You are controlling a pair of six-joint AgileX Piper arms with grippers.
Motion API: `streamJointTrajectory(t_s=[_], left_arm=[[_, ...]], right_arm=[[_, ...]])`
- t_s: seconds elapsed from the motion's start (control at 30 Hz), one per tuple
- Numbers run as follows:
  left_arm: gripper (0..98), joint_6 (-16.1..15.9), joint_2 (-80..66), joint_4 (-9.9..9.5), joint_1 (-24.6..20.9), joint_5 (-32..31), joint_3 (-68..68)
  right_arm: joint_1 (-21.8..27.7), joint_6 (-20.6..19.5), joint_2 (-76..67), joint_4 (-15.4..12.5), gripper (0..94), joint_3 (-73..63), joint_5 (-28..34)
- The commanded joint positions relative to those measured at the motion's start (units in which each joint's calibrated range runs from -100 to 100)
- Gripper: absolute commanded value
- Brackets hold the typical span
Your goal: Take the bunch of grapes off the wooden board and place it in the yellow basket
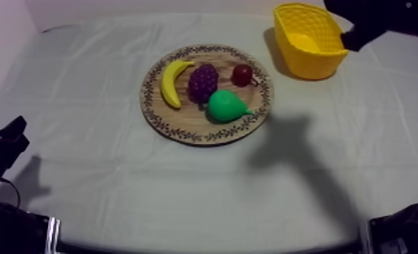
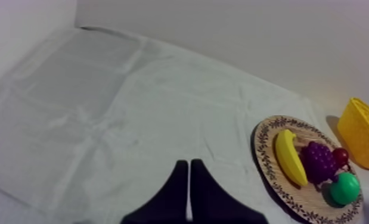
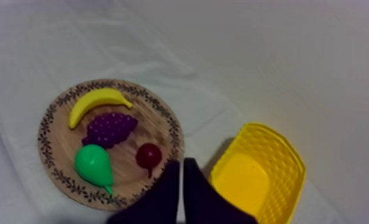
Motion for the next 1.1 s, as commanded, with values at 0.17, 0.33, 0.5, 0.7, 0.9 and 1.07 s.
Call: streamJointTrajectory(t_s=[0.17,0.33,0.5,0.7,0.9,1.07], left_arm=[[0.1,-0.01,0.0,0.01,0.01,0.01,-0.04],[0.1,-0.01,0.0,0.01,0.01,0.01,-0.04],[0.1,-0.01,0.0,0.01,0.01,0.01,-0.04],[0.1,-0.01,0.0,0.01,0.01,0.01,-0.04],[0.1,-0.01,0.0,0.01,0.01,0.01,-0.04],[0.1,-0.01,0.0,0.01,0.01,0.01,-0.04]], right_arm=[[-4.18,-6.0,5.79,4.18,0.6,-8.38,2.5],[-5.69,-9.18,10.56,6.49,0.6,-13.33,3.56],[-6.04,-11.09,15.92,7.83,0.6,-18.97,4.79],[-5.95,-13.52,22.14,9.25,0.6,-27.68,8.58],[-6.64,-16.08,28.44,10.88,0.6,-37.58,13.78],[-7.32,-17.86,33.71,12.2,0.6,-44.27,16.33]])
